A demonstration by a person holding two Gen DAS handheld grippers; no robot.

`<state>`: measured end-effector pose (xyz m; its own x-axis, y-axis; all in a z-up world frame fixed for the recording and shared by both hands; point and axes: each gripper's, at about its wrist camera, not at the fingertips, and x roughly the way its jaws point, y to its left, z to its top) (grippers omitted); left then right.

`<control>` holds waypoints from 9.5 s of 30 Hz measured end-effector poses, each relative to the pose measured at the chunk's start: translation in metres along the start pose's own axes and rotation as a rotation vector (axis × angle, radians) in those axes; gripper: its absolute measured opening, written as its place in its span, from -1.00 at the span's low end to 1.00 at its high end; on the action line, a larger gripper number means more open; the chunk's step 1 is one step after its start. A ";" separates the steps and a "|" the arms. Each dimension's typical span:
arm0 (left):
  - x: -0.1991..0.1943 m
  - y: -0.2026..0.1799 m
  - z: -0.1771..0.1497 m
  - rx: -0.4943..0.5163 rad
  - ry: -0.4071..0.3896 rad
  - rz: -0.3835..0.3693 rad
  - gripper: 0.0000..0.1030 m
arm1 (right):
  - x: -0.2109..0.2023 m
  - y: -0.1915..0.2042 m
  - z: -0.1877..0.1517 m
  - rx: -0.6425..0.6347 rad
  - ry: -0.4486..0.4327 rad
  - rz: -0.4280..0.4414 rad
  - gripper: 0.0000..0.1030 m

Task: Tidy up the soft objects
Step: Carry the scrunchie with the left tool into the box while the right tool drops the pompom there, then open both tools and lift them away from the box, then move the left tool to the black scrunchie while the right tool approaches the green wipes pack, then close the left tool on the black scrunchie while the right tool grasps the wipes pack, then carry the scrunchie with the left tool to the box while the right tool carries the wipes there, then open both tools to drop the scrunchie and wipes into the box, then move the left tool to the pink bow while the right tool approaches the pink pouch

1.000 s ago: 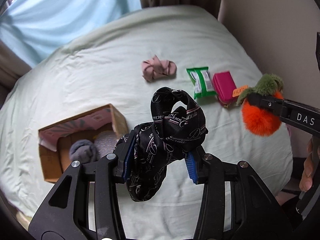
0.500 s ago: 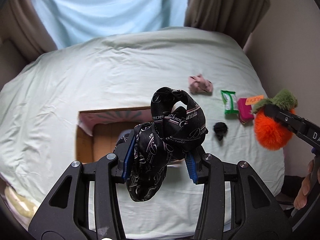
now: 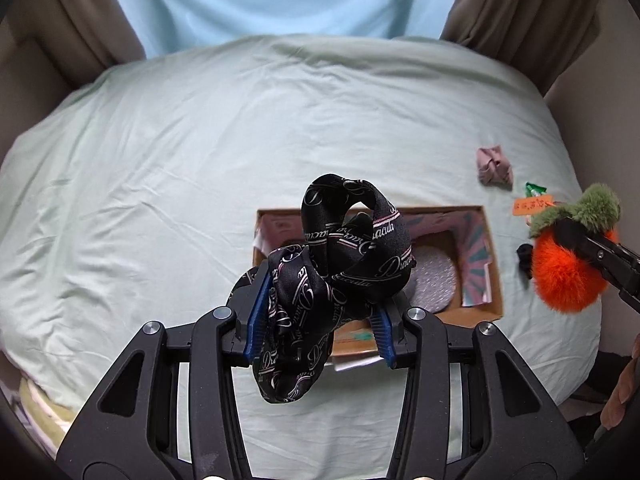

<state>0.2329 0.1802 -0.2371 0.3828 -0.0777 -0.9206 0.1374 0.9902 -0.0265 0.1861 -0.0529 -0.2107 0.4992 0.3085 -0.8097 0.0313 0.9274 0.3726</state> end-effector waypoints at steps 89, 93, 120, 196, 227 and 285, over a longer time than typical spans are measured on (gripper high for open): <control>-0.155 -0.086 -0.078 0.047 -0.286 0.007 0.99 | -0.161 -0.016 -0.042 -0.163 -0.272 -0.277 1.00; -0.160 -0.130 -0.076 0.036 -0.313 0.001 0.99 | -0.178 -0.051 -0.043 -0.168 -0.288 -0.317 1.00; 0.007 -0.340 -0.043 0.002 -0.125 -0.067 0.99 | -0.089 -0.298 0.045 -0.113 -0.041 -0.258 1.00; 0.009 -0.344 -0.017 -0.021 -0.118 -0.233 -0.62 | -0.070 -0.250 0.053 -0.201 -0.066 -0.123 -0.26; -0.076 -0.075 -0.026 -0.052 -0.156 -0.125 -0.62 | -0.067 -0.009 -0.016 -0.203 -0.065 -0.075 -0.26; 0.051 -0.014 -0.030 0.035 0.114 -0.007 0.99 | 0.091 -0.027 -0.010 -0.021 0.211 -0.113 1.00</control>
<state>0.2230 0.1660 -0.2958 0.2752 -0.0686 -0.9589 0.1721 0.9849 -0.0211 0.2225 -0.0481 -0.2993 0.3013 0.2378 -0.9234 0.0577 0.9621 0.2666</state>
